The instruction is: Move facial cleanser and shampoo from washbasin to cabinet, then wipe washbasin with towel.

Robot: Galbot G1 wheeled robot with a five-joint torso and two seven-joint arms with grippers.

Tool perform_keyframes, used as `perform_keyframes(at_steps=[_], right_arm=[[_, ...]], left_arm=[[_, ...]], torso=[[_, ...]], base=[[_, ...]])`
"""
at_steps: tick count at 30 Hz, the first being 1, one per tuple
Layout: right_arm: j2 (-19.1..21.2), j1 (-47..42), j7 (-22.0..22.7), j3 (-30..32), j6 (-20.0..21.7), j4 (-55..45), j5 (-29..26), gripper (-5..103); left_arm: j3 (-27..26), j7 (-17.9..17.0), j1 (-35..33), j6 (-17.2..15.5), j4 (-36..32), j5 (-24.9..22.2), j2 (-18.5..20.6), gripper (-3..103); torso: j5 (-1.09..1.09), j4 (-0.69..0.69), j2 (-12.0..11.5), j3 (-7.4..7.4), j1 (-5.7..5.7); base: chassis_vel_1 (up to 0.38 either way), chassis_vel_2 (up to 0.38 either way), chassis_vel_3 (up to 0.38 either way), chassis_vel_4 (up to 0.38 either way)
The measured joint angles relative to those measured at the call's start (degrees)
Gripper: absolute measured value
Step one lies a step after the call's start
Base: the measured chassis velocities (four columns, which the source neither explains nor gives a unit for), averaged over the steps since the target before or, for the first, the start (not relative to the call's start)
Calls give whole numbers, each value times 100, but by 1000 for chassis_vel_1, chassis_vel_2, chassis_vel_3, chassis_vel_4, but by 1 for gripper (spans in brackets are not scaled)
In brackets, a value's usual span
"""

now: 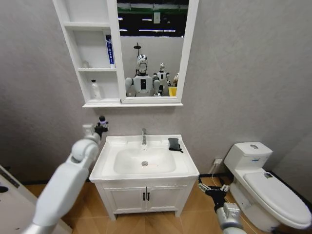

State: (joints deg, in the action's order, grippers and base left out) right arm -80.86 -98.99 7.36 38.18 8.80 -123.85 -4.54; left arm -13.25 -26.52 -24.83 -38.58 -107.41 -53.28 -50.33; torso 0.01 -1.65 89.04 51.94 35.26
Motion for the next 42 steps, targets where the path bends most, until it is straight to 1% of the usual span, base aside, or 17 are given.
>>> perform_keyframes(at_steps=[2, 5, 6, 7, 8, 10, 11, 12, 13, 17, 19, 20, 22, 25, 28, 37, 42], right_arm=[[-15, 30, -5, -4, 6, 4, -2, 100], [-16, 24, -9, 8, 6, 0, -10, 100], [-16, -12, -16, 64, 1, -11, -34, 100], [-12, -60, -21, 121, -21, -16, -64, 100], [-12, -60, -21, 121, -21, -16, -64, 100], [-2, -133, -24, 217, -91, -19, -117, 100], [0, -146, -24, 242, -110, -19, -129, 100], [0, -146, -24, 242, -110, -19, -129, 100], [1, -157, -23, 270, -125, -19, -151, 100], [-14, -159, -23, 279, -135, -22, -167, 100], [-22, -155, -23, 262, -139, -28, -172, 100], [-22, -155, -23, 262, -139, -28, -172, 100], [-11, -133, -30, 232, -140, -12, -171, 100], [5, -106, -32, 216, -132, -10, -173, 100], [70, -23, -19, 203, -60, -42, -221, 100], [38, -48, -43, 231, -195, 166, -123, 100], [-13, -27, -69, 211, -234, 241, -76, 100]], left_arm=[[498, 186, 1006, 45, 782, -189, -7, 43], [642, 267, 1268, 64, 1029, -218, -51, 43], [893, 418, 1775, 133, 1530, -206, -178, 43], [1072, 617, 2192, 216, 1958, -104, -323, 43], [1072, 617, 2192, 216, 1958, -104, -323, 43], [1339, 938, 2844, 395, 2859, 123, -622, 43], [1394, 1065, 3018, 447, 3211, 226, -722, 43], [1394, 1065, 3018, 447, 3211, 226, -722, 43], [1438, 1264, 3207, 496, 3675, 403, -861, 43], [1458, 1463, 3360, 582, 4187, 636, -1010, 43], [1437, 1725, 3469, 864, 4761, 1055, -1187, 43], [1437, 1725, 3469, 864, 4761, 1055, -1187, 43], [1375, 1872, 3543, 1133, 5181, 1322, -1389, 43], [1350, 1939, 3559, 1198, 5336, 1418, -1468, 43], [1156, 2098, 3550, 1364, 5802, 1786, -1665, 43], [974, 2169, 3514, 1729, 6134, 2000, -1837, 40], [956, 2133, 3463, 1705, 6096, 2041, -1890, 59]], torso=[[-3, -2, 0, 1, 1], [-2, -1, -1, 2, 2], [-2, 0, -1, 2, 3], [-2, -3, -1, 2, 3], [-2, -3, -1, 2, 3], [2, -5, -1, 1, 2], [2, -4, -1, 1, 2], [2, -4, -1, 1, 2], [0, -3, -1, 2, 2], [-1, -1, -1, 2, 3], [-2, 2, -1, 2, 2], [-2, 2, -1, 2, 2], [0, -1, -1, 1, 2], [0, -3, -1, 1, 2], [0, -1, -1, 1, 2], [0, -1, 0, 0, 0], [-1, -1, -1, 1, 2]], base=[[0, 0, 0, 0], [0, 0, 0, 0], [0, 0, 0, 0], [0, 0, 0, 0], [0, 0, 0, 0], [0, 0, 0, 0], [0, 0, 0, 0], [0, 0, 0, 0], [0, 0, 0, 0], [0, 0, 0, 0], [0, 0, 0, 0], [0, 0, 0, 0], [0, 0, 0, 0], [0, 0, 0, 0], [0, 0, 0, 0], [0, 0, 0, 0], [0, 0, 0, 0]])
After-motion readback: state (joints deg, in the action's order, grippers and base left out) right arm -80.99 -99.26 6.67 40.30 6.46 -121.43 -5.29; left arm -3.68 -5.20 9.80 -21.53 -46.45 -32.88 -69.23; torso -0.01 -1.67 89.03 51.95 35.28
